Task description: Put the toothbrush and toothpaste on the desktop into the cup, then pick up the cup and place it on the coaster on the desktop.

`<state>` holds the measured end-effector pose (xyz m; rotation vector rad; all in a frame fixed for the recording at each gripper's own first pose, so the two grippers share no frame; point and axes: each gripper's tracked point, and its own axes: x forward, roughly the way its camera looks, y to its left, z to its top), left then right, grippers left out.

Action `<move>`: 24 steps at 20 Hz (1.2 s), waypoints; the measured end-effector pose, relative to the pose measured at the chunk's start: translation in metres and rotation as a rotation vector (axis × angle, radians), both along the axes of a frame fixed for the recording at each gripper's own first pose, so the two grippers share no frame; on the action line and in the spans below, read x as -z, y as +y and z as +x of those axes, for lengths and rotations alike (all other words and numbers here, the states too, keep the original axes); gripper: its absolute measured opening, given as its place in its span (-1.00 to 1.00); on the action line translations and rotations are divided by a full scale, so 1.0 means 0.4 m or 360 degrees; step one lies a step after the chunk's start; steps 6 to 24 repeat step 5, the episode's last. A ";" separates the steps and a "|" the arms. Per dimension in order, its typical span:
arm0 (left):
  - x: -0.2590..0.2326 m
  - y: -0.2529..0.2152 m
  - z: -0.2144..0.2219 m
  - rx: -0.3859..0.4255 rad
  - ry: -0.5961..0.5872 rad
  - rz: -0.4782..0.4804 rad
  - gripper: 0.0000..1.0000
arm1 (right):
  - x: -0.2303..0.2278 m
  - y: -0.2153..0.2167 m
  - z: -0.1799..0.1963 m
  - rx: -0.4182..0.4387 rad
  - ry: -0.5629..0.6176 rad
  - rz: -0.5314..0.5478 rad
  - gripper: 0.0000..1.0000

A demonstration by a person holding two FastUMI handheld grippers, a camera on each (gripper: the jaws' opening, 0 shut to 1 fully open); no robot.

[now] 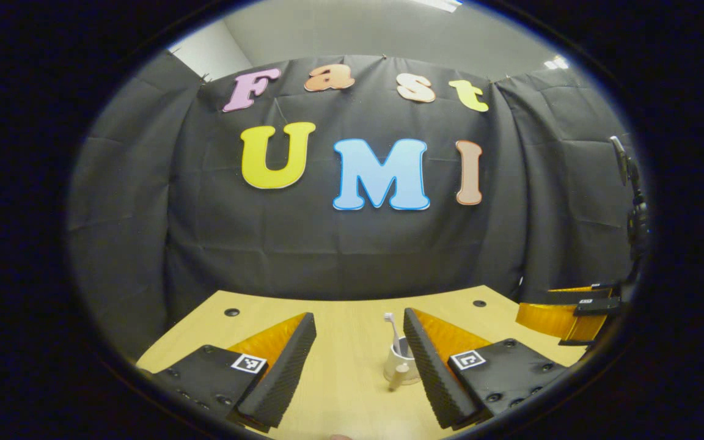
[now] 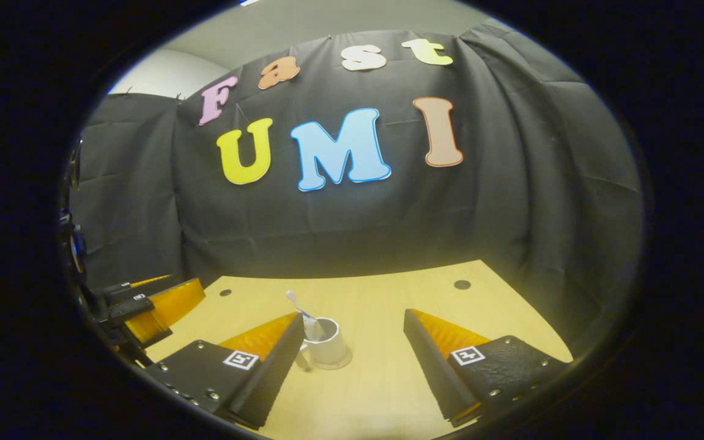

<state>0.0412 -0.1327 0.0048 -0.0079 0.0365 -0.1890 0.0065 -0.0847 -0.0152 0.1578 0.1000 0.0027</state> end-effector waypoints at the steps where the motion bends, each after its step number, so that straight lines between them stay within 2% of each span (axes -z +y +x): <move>1: 0.003 0.005 0.003 -0.0001 -0.0004 0.0004 0.87 | 0.003 0.001 0.001 0.0016 -0.0001 -0.0024 0.97; 2: 0.012 0.003 0.007 0.0003 0.0003 0.0005 0.87 | 0.008 0.004 -0.002 0.0034 0.0004 -0.0047 0.90; 4: 0.019 0.008 0.007 0.0010 0.0016 -0.0009 0.87 | 0.011 0.017 -0.009 0.0040 0.0011 -0.0069 0.97; 24: 0.017 0.011 0.007 0.0010 0.0008 -0.0022 0.87 | 0.012 0.022 -0.014 0.0036 0.0021 -0.0075 0.96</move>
